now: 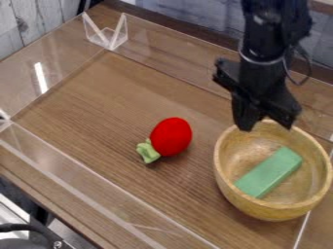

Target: Remove the green stick from the brown bowl and put it on the table

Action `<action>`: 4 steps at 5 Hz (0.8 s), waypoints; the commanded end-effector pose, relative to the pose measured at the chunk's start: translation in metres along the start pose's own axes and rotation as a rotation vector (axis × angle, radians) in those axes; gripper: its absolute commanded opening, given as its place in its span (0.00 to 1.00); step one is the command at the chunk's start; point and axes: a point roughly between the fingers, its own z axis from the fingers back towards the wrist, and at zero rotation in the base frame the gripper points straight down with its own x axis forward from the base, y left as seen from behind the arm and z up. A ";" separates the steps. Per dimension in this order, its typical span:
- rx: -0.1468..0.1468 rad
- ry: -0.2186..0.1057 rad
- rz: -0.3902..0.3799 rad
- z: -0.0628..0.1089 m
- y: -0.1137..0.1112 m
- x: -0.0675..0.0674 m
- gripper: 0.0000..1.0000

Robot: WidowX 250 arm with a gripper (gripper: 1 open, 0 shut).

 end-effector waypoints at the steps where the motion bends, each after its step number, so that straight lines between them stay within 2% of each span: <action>1: -0.004 -0.017 -0.005 -0.005 -0.003 0.002 1.00; 2: -0.004 -0.003 0.007 -0.013 -0.003 -0.002 0.00; 4: 0.010 0.000 -0.007 -0.015 -0.004 0.015 0.00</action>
